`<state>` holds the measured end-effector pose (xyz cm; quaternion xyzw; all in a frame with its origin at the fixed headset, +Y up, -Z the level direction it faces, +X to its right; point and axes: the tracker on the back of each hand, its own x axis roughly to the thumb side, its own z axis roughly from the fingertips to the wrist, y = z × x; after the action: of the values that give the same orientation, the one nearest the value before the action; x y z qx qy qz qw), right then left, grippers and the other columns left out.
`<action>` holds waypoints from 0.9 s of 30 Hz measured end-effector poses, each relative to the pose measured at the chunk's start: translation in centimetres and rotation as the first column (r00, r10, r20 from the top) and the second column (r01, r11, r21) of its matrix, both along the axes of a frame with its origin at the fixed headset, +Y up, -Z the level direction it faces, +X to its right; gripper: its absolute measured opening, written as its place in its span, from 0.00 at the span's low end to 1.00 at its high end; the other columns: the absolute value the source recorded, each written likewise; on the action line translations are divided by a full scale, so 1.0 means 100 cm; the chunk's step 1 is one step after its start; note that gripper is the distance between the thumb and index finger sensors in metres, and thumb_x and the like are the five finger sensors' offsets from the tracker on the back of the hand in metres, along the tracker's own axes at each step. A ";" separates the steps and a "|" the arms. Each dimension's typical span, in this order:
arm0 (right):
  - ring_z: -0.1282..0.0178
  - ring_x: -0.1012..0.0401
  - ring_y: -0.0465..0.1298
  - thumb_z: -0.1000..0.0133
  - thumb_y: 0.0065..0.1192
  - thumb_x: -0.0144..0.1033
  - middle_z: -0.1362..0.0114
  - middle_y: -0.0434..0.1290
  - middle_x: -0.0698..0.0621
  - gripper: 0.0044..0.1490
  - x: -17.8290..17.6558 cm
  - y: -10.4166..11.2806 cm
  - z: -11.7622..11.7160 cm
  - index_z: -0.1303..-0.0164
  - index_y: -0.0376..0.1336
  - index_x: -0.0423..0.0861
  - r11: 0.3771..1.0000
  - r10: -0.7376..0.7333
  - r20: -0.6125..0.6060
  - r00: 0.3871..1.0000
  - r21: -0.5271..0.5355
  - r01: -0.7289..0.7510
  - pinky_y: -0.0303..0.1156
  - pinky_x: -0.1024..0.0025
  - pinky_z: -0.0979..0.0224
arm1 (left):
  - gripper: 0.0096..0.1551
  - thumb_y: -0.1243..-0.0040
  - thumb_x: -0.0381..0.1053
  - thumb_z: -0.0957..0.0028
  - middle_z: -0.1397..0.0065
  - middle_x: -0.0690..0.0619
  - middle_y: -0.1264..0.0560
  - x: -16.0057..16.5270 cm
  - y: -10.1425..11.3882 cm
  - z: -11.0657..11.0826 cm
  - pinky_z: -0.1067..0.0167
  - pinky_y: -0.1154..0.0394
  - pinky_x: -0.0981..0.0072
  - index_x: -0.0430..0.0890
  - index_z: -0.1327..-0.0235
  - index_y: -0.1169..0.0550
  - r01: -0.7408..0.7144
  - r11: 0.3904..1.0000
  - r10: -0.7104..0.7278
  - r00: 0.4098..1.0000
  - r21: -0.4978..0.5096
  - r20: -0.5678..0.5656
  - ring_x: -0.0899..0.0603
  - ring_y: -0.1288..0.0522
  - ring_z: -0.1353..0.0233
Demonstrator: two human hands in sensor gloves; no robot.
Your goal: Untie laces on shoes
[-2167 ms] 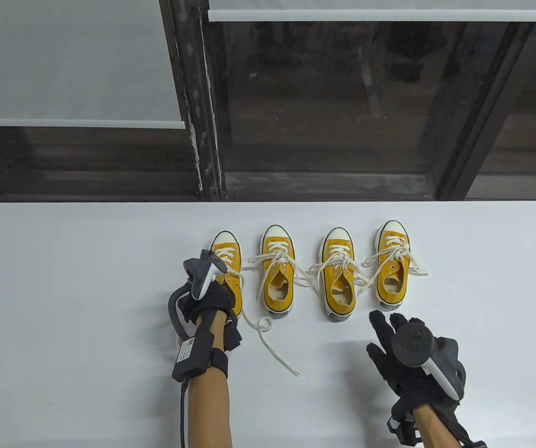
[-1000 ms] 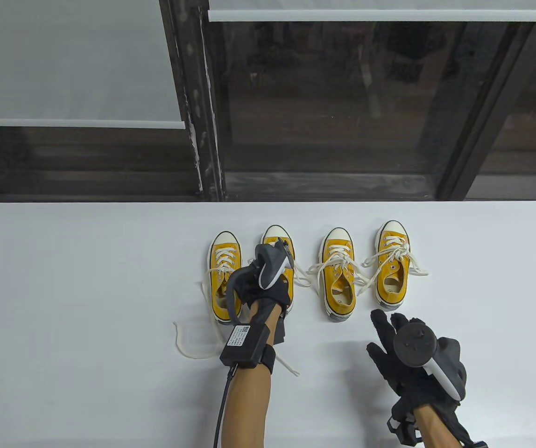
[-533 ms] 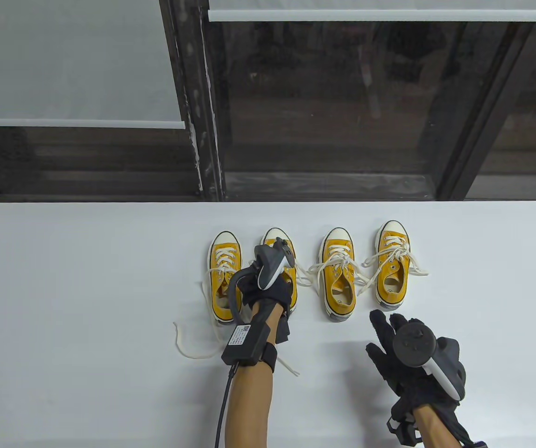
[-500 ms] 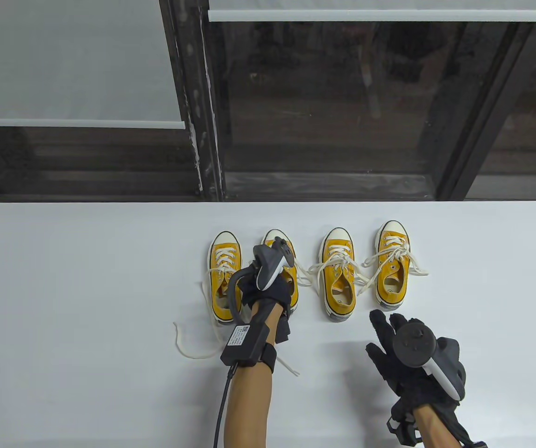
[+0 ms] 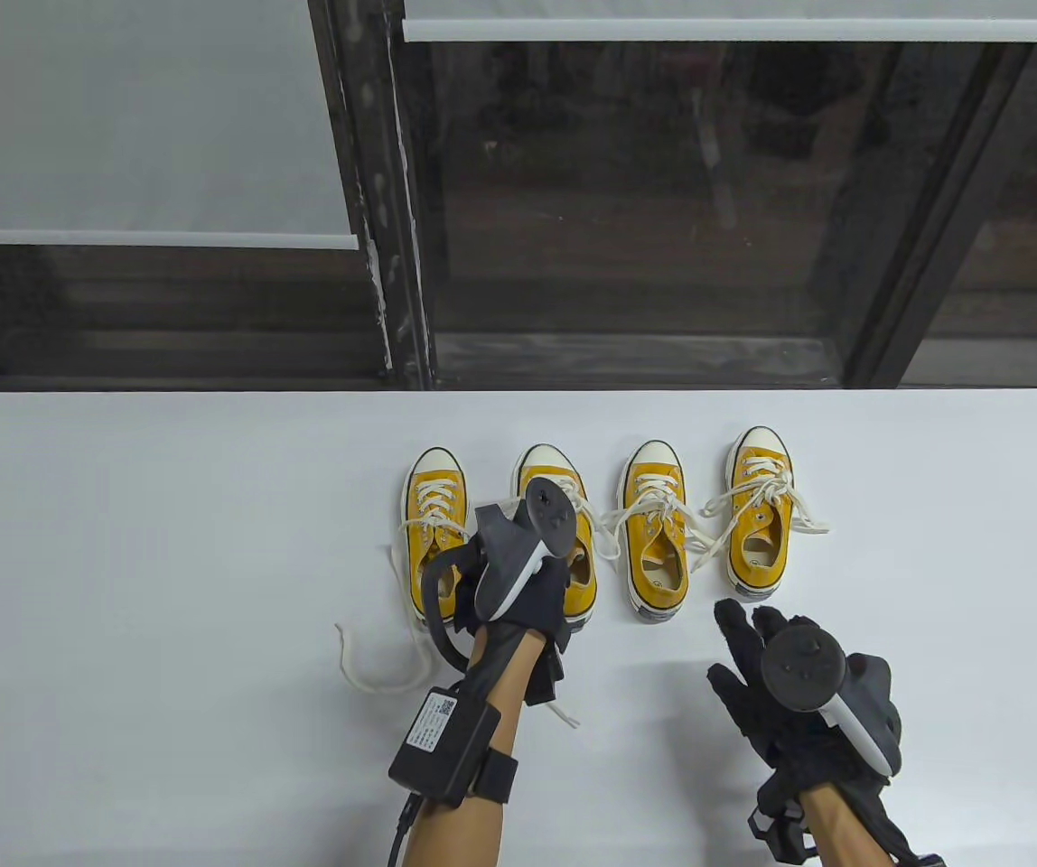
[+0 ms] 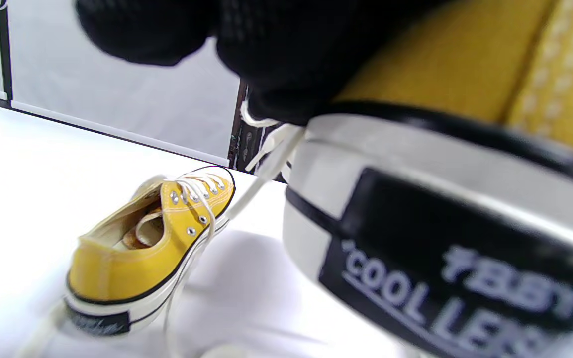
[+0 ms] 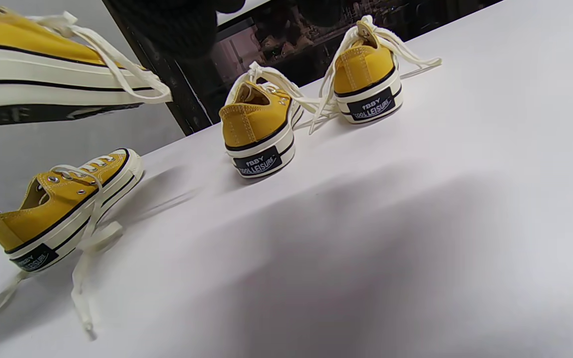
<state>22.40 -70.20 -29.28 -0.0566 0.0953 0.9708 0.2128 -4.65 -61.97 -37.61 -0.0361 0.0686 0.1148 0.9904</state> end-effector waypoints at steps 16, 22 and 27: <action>0.10 0.41 0.36 0.31 0.49 0.57 0.08 0.41 0.48 0.41 -0.003 -0.005 0.000 0.13 0.36 0.69 0.999 0.023 -0.017 1.000 -0.023 -0.023 0.38 0.33 0.18 | 0.23 0.37 0.54 0.39 0.62 0.52 0.12 -0.011 -0.063 0.071 0.60 0.19 0.57 0.38 0.43 0.18 -0.132 0.946 0.173 0.978 -0.295 0.119 0.62 0.18 0.72; 0.10 0.41 0.36 0.31 0.49 0.57 0.08 0.41 0.47 0.42 -0.005 -0.013 -0.001 0.12 0.35 0.68 0.997 0.025 -0.028 0.999 -0.069 -0.027 0.38 0.33 0.18 | 0.22 0.34 0.56 0.40 0.60 0.53 0.10 -0.008 -0.088 0.066 0.55 0.17 0.54 0.39 0.47 0.17 -0.091 0.894 0.170 0.975 -0.439 0.145 0.59 0.12 0.70; 0.10 0.40 0.38 0.31 0.48 0.57 0.08 0.41 0.47 0.42 -0.009 -0.016 -0.001 0.12 0.35 0.66 0.995 -0.011 -0.056 0.998 -0.103 0.005 0.39 0.33 0.18 | 0.23 0.35 0.56 0.39 0.59 0.52 0.09 -0.009 -0.108 0.063 0.53 0.18 0.52 0.38 0.48 0.17 -0.145 0.809 0.270 0.953 -0.570 0.140 0.57 0.11 0.69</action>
<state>21.48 -71.77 -29.39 -0.0396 0.1515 0.9649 0.2106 -5.52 -72.79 -31.32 -0.3402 -0.0125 0.1936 0.9201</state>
